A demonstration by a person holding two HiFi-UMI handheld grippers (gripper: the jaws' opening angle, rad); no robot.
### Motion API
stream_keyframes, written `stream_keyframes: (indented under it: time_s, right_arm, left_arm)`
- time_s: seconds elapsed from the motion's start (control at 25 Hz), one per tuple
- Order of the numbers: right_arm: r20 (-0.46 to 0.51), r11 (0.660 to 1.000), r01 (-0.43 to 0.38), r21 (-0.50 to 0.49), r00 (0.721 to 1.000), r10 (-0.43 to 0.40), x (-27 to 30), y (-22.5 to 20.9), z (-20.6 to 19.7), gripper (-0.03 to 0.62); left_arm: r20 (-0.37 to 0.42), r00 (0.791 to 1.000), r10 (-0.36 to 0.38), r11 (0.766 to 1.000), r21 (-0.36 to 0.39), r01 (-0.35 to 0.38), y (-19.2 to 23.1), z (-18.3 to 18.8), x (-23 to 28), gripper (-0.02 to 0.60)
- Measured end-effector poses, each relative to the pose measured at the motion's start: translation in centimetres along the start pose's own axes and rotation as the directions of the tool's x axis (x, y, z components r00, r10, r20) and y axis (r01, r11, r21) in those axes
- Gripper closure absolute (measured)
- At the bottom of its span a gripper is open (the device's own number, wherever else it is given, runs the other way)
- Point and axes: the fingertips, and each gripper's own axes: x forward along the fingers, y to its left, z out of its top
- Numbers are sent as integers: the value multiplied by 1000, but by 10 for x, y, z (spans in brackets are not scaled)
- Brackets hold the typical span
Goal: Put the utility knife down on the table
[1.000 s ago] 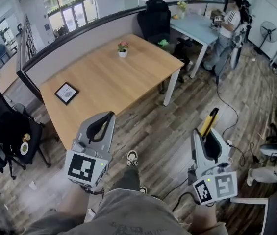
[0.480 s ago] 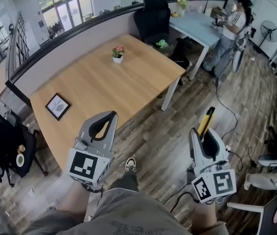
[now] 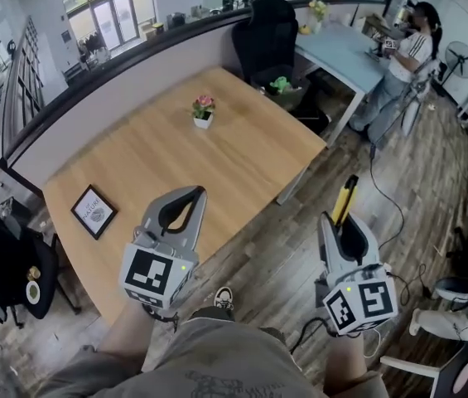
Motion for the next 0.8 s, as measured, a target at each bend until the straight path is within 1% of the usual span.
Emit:
stream_keyframes:
  time_s: [0.16, 0.28, 0.36, 0.52, 0.68, 0.8]
  right_arm:
    - [-26, 999, -32, -16, 999, 32, 58, 7, -3, 457]
    - [-55, 998, -65, -19, 996, 64, 95, 9, -6, 456]
    - [-75, 996, -80, -35, 994, 77, 119, 5, -11, 457]
    - [-121, 992, -111, -63, 987, 103, 167, -7, -27, 457]
    - [-165, 983, -174, -58, 973, 162, 219, -20, -44, 457]
    - [-198, 971, -237, -43, 954, 224, 260, -29, -58, 457]
  left_arm:
    - [-11, 1000, 7, 1000, -13, -7, 37, -13, 28, 580]
    - [-27, 999, 27, 999, -44, -28, 59, -25, 44, 580]
    - [-42, 998, 43, 997, -62, -46, 71, -34, 56, 580]
    - [-82, 994, 77, 994, -69, -83, 92, -54, 81, 580]
    - [-118, 984, 134, 987, -72, -143, 115, -70, 107, 580]
    - [-145, 972, 186, 977, -80, -199, 130, -82, 133, 580]
